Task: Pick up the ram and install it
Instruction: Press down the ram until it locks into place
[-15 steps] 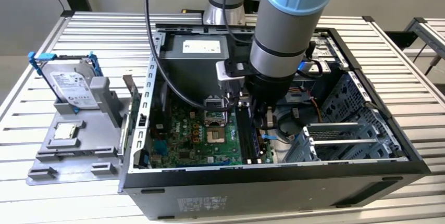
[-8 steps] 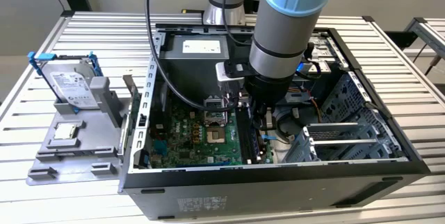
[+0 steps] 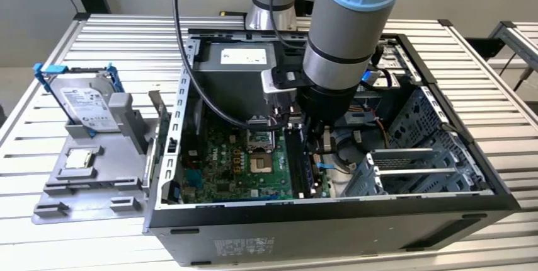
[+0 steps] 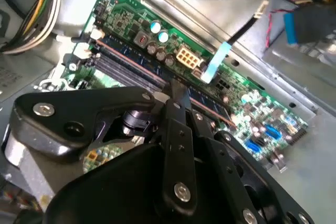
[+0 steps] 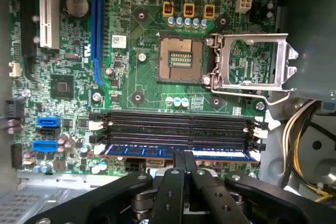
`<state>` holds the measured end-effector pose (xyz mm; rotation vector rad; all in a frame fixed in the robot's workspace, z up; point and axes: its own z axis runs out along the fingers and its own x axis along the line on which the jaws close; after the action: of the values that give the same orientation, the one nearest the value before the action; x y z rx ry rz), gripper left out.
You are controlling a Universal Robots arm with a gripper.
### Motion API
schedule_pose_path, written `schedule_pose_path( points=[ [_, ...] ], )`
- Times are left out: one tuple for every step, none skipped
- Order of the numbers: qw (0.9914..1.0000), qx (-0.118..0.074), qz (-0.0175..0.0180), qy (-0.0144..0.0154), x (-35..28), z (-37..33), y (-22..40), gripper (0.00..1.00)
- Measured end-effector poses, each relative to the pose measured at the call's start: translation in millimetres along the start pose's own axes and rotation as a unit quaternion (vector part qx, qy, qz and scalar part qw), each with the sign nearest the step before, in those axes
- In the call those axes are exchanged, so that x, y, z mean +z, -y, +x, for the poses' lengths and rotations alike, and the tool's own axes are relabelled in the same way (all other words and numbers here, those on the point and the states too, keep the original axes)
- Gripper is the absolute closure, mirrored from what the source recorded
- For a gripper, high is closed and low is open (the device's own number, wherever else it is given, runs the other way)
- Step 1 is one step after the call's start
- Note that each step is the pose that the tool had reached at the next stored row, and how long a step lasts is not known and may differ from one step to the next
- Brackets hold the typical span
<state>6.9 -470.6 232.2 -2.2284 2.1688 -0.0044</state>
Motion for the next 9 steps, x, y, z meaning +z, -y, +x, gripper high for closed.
schedule_pose_path(
  points=[
    [1.0,0.0,0.0,-0.0001,-0.3,0.0,0.0,1.0],
    [1.0,0.0,-0.0001,-0.0003,-0.7,0.1,0.0,1.0],
    [1.0,0.0,-0.0001,-0.0002,-0.9,0.1,0.0,1.0],
    [1.0,0.0,-0.0001,-0.0003,-1.2,0.0,0.0,1.0],
    [1.0,0.0,-0.0001,-0.0002,-1.3,0.0,0.0,1.0],
    [1.0,0.0,-0.0001,-0.0002,-1.6,0.0,0.1,1.0],
    [1.0,0.0,-0.0001,-0.0003,-1.8,0.0,0.0,1.0],
    [1.0,0.0,-0.0001,-0.0002,-2.0,0.0,0.1,1.0],
    [1.0,0.0,-0.0001,-0.0003,-2.2,0.0,0.1,1.0]
  ],
)
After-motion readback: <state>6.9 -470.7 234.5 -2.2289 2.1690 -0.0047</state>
